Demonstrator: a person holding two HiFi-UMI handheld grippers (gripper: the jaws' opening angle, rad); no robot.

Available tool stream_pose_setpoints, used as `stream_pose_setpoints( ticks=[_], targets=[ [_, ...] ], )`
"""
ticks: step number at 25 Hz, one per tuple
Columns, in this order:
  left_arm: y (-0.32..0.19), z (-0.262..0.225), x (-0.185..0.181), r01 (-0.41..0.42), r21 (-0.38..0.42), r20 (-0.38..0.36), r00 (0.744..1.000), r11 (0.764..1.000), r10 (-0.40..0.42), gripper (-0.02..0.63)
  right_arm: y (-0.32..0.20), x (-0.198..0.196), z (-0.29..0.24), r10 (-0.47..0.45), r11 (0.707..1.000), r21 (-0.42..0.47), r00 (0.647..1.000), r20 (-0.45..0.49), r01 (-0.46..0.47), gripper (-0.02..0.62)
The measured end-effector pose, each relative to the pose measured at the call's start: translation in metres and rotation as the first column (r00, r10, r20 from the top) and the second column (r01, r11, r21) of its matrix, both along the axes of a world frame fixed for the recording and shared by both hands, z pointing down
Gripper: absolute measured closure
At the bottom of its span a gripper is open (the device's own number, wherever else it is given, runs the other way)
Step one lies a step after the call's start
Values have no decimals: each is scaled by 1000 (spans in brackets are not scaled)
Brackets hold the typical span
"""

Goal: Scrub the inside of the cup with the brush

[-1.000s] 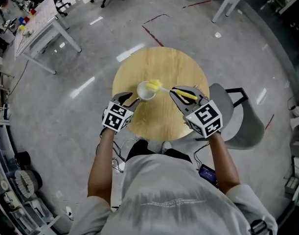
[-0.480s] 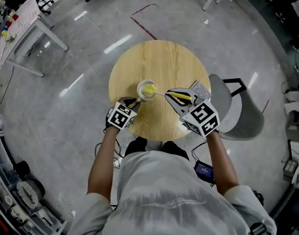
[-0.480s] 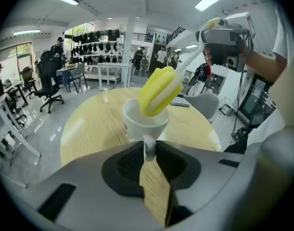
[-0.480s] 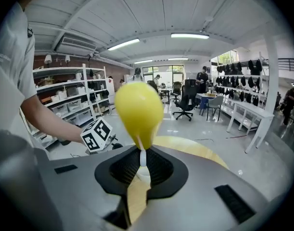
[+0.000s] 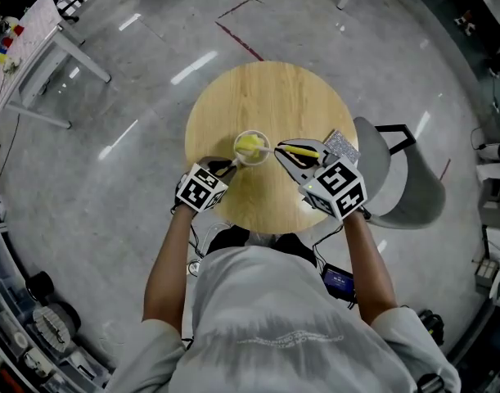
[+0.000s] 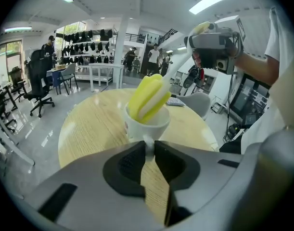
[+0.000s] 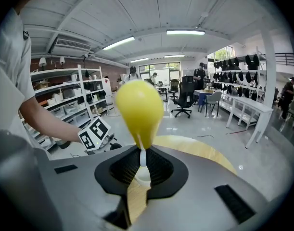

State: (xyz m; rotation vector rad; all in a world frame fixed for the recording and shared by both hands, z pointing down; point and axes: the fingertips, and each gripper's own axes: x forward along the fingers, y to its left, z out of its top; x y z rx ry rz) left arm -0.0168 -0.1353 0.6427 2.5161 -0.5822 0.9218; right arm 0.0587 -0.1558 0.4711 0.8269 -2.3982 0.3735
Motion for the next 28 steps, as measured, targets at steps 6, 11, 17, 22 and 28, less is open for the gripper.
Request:
stream_pose_setpoints(
  ticks=[6,11,17,22,28],
  targets=[
    [-5,1,-2,-33,1,8,999,999,33,531,-4,-5,4,-18,1000,-7,999,-36,18,534],
    [-9,1,-3,-53,-8,-1,999,999,53,531,-18,-15,10,0,1000,-15,1000,-25,0,534],
    [-9,2,-4,-68,-16,-16,998,998,68,531,-22,-26,31,13,998,-54,1000,-26,-14,534],
    [-9,1,-1,-81,-8,-17,997,997,81,531,-25,-35,48,22,997,-75,999,-40,-25,534],
    [-3,20,0,-89,-4,37,995,996,89,529,-37,-43,54,55,996,-72,999,3,-54,531]
  ],
)
